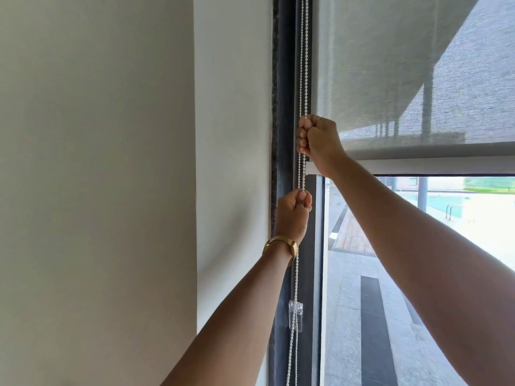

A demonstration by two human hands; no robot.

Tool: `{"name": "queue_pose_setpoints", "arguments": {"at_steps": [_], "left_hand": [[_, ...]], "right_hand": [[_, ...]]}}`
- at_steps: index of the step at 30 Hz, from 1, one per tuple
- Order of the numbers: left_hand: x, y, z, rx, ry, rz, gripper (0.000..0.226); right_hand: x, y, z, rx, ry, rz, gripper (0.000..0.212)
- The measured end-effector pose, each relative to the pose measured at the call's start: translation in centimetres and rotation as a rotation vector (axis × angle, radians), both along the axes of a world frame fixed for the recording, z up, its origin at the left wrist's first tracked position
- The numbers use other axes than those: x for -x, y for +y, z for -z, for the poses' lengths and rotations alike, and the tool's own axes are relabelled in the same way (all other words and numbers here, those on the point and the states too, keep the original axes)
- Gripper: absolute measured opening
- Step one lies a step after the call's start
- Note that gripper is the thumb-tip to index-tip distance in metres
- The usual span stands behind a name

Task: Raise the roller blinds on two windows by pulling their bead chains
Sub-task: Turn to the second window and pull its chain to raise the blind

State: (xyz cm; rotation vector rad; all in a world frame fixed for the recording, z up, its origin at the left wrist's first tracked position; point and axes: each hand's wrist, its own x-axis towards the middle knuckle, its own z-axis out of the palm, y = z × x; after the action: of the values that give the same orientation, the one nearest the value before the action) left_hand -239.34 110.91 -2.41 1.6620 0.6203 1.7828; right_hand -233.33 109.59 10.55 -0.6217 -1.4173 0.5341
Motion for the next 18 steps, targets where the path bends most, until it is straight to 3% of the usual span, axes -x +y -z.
{"name": "queue_pose_setpoints", "arguments": {"at_steps": [18], "left_hand": [[0.3,-1.6,1.2,0.033,0.014,-0.018,0.042]], "right_hand": [[0.8,-1.0,1.6,0.020,0.054,-0.025,0.043]]}}
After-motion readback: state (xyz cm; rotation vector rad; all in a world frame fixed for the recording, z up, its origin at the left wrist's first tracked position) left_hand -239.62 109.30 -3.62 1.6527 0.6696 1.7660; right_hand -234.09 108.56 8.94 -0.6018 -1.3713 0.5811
